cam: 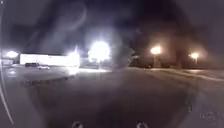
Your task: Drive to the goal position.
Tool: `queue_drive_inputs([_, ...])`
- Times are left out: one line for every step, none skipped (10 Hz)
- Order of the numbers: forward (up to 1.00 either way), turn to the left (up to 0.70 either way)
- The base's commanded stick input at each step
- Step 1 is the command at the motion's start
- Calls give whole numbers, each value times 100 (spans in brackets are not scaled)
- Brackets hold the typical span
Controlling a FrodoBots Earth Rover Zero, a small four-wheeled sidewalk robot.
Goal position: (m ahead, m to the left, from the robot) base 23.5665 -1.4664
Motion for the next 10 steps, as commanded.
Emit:
queue_drive_inputs([50, -50])
queue_drive_inputs([50, -50])
queue_drive_inputs([50, -50])
queue_drive_inputs([50, -50])
queue_drive_inputs([50, -50])
queue_drive_inputs([50, -49])
queue_drive_inputs([50, -22])
queue_drive_inputs([50, 0])
queue_drive_inputs([50, 0])
queue_drive_inputs([50, 0])
